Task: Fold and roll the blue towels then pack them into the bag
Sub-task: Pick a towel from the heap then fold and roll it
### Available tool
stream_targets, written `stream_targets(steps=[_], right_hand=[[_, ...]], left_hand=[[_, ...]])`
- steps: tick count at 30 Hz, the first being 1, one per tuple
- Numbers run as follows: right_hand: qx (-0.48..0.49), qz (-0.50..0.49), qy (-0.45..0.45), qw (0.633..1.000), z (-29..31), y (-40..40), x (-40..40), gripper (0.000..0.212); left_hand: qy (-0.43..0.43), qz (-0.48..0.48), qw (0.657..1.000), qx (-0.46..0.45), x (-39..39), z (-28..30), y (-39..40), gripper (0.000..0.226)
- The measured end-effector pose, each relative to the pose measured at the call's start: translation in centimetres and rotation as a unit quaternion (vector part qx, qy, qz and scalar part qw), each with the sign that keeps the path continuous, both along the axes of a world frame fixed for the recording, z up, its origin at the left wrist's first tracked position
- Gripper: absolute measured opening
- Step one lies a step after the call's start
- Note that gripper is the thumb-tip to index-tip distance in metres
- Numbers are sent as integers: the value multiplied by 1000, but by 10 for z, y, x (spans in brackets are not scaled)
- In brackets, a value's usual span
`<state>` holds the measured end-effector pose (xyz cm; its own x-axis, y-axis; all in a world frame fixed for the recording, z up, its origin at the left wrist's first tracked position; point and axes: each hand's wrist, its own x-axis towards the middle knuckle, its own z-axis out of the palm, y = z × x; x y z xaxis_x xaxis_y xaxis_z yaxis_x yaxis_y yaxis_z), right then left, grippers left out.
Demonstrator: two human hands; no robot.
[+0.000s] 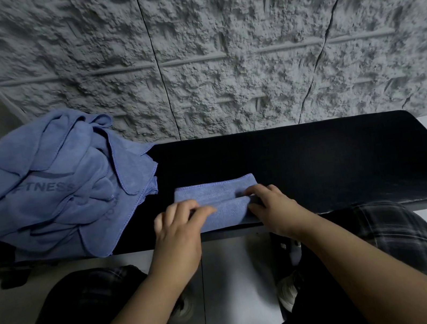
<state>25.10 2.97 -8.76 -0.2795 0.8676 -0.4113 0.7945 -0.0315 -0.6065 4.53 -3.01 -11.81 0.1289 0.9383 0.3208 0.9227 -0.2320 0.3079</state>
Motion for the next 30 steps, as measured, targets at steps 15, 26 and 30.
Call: stream_targets(steps=[15, 26, 30], right_hand=[[359, 51, -68, 929, -12, -16, -19, 26], [286, 86, -59, 953, -14, 5, -9, 37], [220, 93, -52, 970, -6, 2, -1, 39]], left_hand=[[28, 12, 999, -42, 13, -3, 1, 66], [52, 11, 994, -94, 5, 4, 34, 55], [50, -23, 981, -187, 1, 13, 34, 49]])
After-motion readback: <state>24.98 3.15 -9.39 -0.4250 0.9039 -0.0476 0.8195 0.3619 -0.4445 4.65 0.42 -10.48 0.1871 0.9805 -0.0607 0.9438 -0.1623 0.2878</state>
